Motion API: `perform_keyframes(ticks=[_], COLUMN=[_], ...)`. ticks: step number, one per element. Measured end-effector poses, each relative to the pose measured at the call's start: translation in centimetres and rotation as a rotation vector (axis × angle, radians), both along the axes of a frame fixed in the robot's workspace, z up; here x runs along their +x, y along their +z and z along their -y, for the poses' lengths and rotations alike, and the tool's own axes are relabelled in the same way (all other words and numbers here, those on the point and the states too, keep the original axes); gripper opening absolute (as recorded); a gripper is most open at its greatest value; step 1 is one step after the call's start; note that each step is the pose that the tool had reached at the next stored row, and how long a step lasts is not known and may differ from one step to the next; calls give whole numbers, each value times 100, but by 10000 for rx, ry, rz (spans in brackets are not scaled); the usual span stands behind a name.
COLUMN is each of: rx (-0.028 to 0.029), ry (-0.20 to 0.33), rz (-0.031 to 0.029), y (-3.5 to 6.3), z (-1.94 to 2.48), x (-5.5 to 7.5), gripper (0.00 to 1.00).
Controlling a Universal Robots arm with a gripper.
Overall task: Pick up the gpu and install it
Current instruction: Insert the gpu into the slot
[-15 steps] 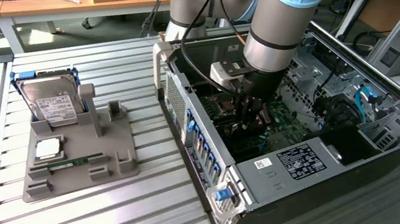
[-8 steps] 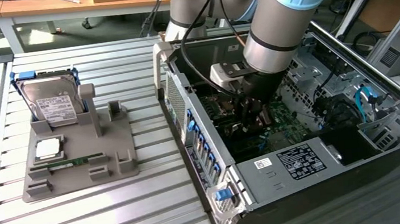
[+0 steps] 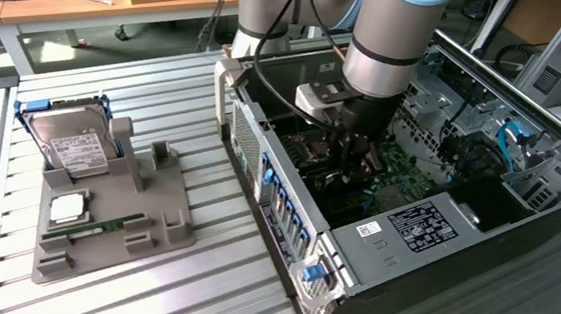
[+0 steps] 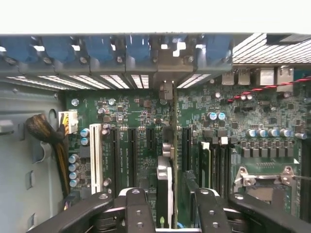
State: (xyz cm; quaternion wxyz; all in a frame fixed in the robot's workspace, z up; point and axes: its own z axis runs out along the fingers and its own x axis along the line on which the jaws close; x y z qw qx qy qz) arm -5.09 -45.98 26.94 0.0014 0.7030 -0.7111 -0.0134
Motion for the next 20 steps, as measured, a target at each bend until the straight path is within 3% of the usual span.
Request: perform_keyframes(ticks=[3, 6, 10, 11, 15, 20], rx=[-1, -1, -1, 1, 1, 1], ry=[0, 14, 47, 63, 125, 133], rz=[0, 0, 0, -3, -134, -340], y=[161, 346, 385, 384, 366, 306], z=[-10, -65, -85, -86, -86, -86], x=[0, 0, 2, 8, 169, 453], gripper=[40, 39, 14, 14, 11, 11])
